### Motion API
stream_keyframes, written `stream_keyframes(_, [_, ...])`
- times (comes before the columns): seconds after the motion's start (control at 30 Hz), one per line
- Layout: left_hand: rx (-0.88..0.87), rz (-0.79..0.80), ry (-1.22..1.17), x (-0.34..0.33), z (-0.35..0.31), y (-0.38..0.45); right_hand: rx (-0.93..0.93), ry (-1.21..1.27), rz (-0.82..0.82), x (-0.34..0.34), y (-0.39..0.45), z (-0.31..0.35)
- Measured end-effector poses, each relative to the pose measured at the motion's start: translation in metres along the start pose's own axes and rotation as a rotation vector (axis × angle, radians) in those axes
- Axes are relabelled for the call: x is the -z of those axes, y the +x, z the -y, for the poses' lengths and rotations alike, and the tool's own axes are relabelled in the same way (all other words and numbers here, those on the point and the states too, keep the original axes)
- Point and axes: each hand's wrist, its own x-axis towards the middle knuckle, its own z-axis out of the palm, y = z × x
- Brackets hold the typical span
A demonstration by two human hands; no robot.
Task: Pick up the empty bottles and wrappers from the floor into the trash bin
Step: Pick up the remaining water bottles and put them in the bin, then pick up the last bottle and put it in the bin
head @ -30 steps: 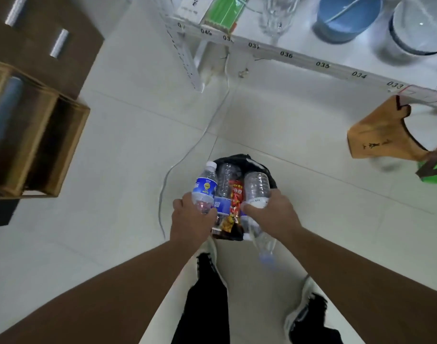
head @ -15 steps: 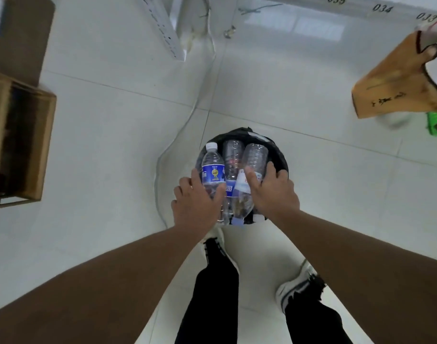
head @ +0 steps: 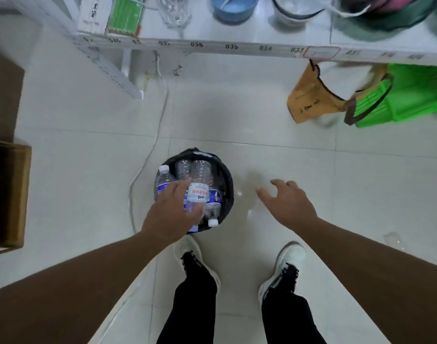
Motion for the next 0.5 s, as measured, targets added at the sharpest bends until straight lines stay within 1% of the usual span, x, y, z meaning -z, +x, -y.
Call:
stream_keyframes(0.13, [-0.135,0.078,0.072,-0.017,-0.069,0.013,-0.077,0.104,0.011,0.034,-0.022,-0.073])
stream_keyframes(0.27, [-0.302,0.190,0.179,-0.040,-0.155,0.023,-0.185,0.222,0.004,0.067,-0.058,-0.150])
stream_keyframes(0.4, [-0.458,0.263,0.277,-0.069,-0.241,0.016,-0.300,0.343,-0.018,0.089,-0.102,-0.235])
stream_keyframes(0.5, [-0.519,0.333,0.361,-0.092,-0.306,0.000,-0.418,0.460,-0.050,0.093,-0.136,-0.298])
